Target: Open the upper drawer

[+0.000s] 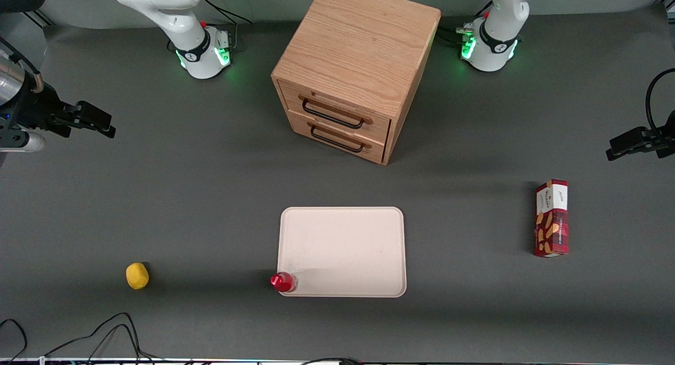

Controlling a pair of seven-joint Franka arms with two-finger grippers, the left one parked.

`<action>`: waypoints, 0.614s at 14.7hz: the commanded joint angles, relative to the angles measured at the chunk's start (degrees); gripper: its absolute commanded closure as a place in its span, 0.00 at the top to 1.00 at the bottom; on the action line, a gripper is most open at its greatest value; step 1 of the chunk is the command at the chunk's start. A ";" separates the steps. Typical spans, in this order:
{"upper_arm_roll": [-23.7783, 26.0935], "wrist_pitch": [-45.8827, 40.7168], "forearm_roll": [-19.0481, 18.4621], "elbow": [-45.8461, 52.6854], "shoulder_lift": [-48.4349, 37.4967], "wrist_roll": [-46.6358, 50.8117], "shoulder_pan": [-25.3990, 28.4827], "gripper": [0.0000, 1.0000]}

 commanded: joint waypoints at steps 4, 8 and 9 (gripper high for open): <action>-0.73 0.31 -0.58 -0.61 -0.72 0.69 0.75 1.00; -0.64 0.67 -0.23 0.00 0.24 0.69 1.27 1.00; -0.47 1.45 -0.06 0.18 0.68 0.60 1.36 1.00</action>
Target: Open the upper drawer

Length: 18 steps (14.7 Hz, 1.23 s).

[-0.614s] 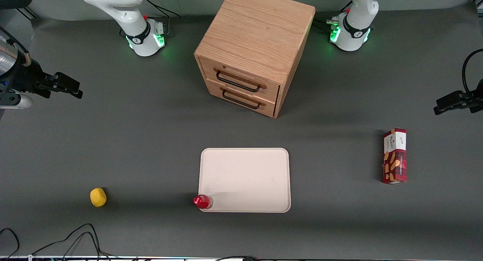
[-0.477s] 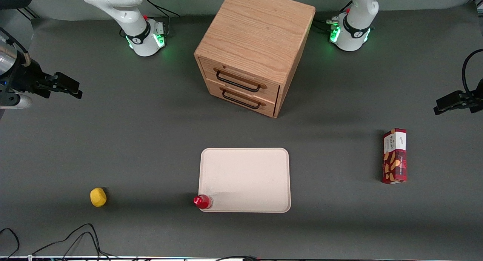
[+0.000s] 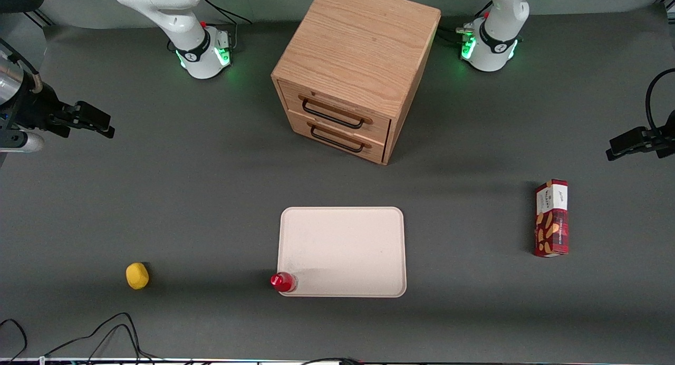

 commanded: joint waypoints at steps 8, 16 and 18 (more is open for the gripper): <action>4.64 3.19 2.05 4.30 7.37 0.78 14.73 1.00; 18.97 8.11 5.13 5.53 12.73 -2.90 16.85 1.00; 19.68 8.38 5.22 5.97 14.40 -10.00 18.34 1.00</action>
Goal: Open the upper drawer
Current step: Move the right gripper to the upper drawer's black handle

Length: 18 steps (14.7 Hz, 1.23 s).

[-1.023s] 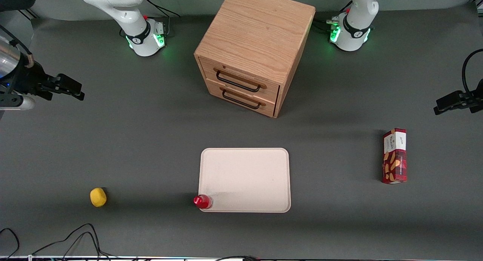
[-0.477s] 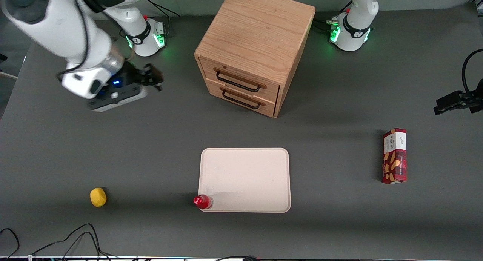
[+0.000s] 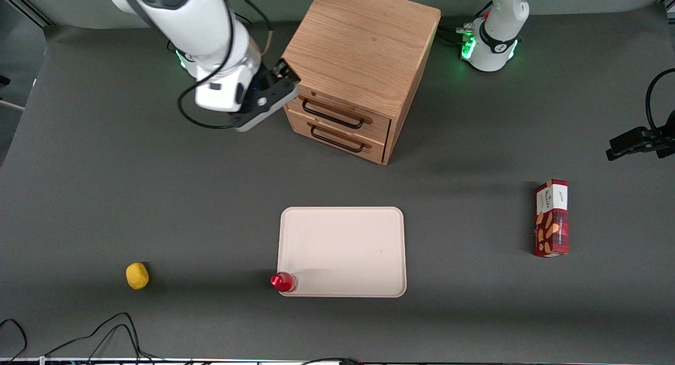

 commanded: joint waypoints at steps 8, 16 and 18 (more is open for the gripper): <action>2.10 3.44 0.61 1.83 5.59 -16.57 3.28 1.00; 2.10 14.43 0.26 -8.28 6.11 -22.29 3.54 1.00; 2.10 14.78 0.26 -8.72 7.43 -22.30 3.54 1.00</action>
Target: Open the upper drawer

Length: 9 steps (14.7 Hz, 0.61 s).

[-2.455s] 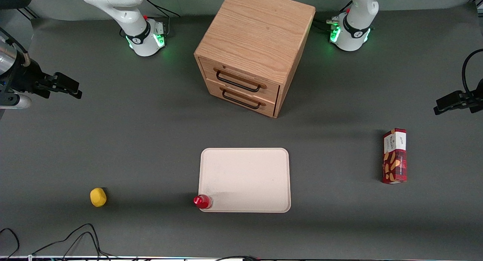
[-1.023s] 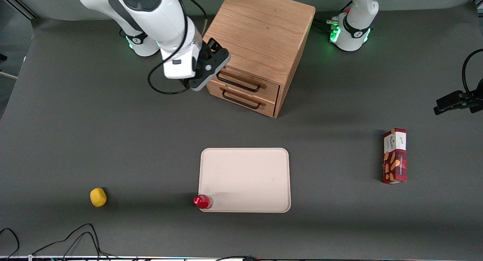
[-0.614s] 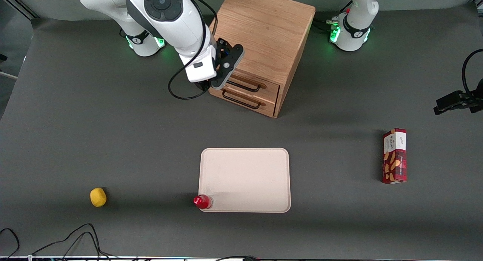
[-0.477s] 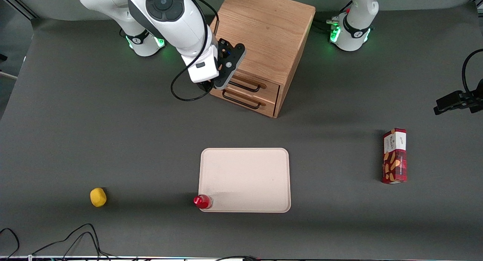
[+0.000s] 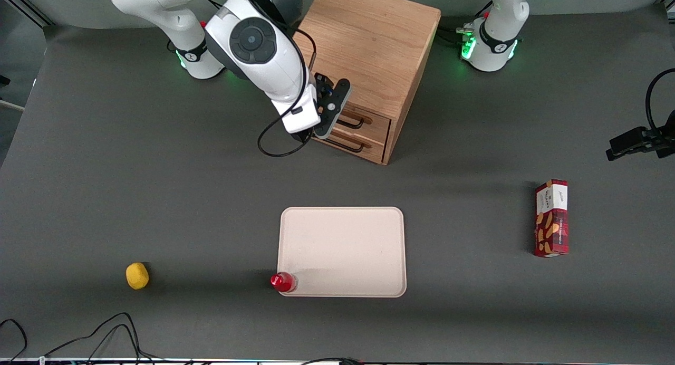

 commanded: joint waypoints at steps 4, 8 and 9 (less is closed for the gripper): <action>-0.30 2.51 0.23 -1.42 2.24 -1.37 0.36 1.00; -0.30 5.07 0.23 -2.92 3.29 -1.45 0.36 1.00; -0.30 5.16 0.23 -3.01 3.82 -1.37 0.36 1.00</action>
